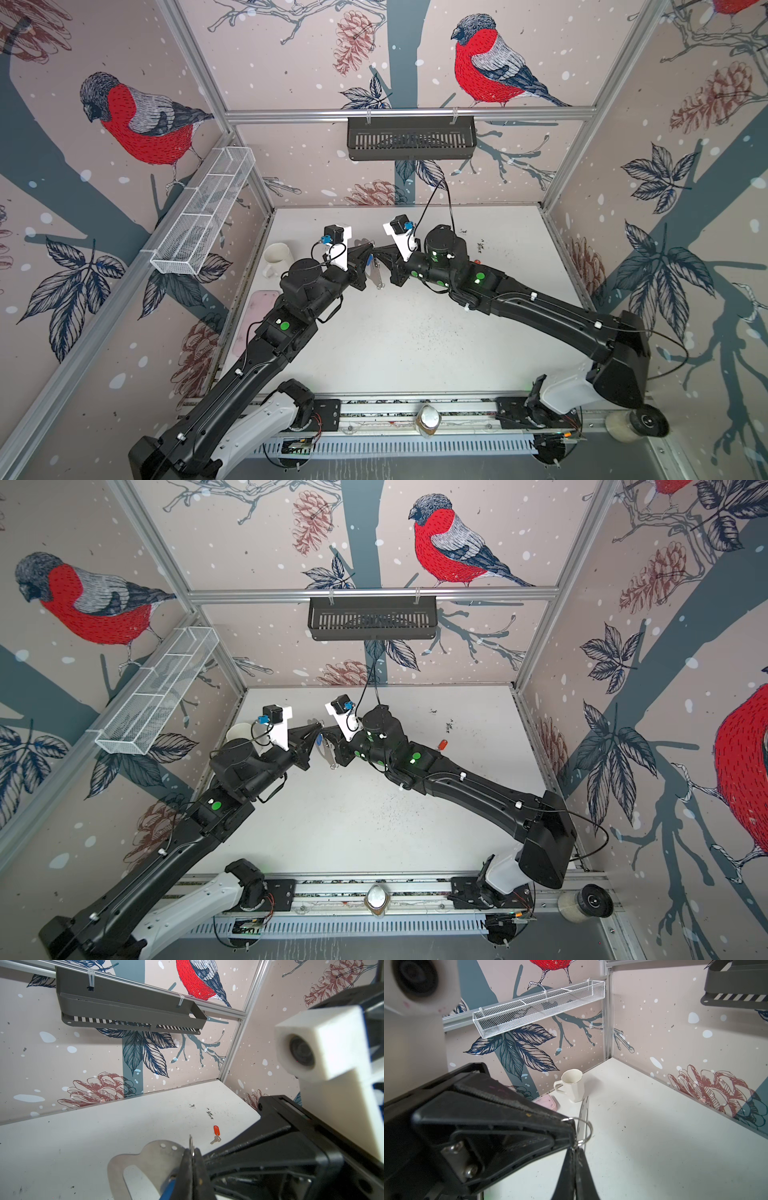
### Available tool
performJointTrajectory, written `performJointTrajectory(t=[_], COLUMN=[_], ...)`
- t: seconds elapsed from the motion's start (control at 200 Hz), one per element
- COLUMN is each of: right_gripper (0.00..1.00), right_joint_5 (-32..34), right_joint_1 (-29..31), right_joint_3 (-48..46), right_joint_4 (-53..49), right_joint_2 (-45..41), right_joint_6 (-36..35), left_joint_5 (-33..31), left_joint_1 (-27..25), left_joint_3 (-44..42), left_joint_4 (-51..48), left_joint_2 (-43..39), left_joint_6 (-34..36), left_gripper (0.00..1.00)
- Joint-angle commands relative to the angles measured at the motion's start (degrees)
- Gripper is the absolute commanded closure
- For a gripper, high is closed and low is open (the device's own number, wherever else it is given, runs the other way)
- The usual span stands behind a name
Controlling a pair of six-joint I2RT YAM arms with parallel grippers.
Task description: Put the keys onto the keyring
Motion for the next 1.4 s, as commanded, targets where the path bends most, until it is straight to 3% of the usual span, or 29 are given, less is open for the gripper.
performJointTrajectory(t=[0.0, 0.145, 0.58, 1.396], right_gripper=[1.0, 1.0, 1.0, 1.0], right_joint_5=[2.8, -4.6, -11.0, -11.0], right_joint_1=[-0.2, -0.9, -1.1, -0.6], right_joint_3=[0.9, 1.4, 2.7, 2.8], right_joint_4=[-2.6, -2.9, -3.9, -5.1], right_joint_2=[0.3, -0.2, -0.3, -0.2], right_joint_6=[1.7, 3.8, 5.1, 3.3], left_joint_5=[3.1, 2.0, 1.5, 0.3], left_joint_1=[-0.1, -0.1, -0.1, -0.1], left_joint_3=[-0.8, -2.7, -8.8, -17.1], left_joint_4=[4.7, 7.0, 14.5, 28.4], left_joint_2=[-1.3, -3.0, -7.7, -11.9], left_joint_6=[0.7, 0.8, 0.8, -1.2], left_gripper=[1.0, 1.0, 1.0, 1.0])
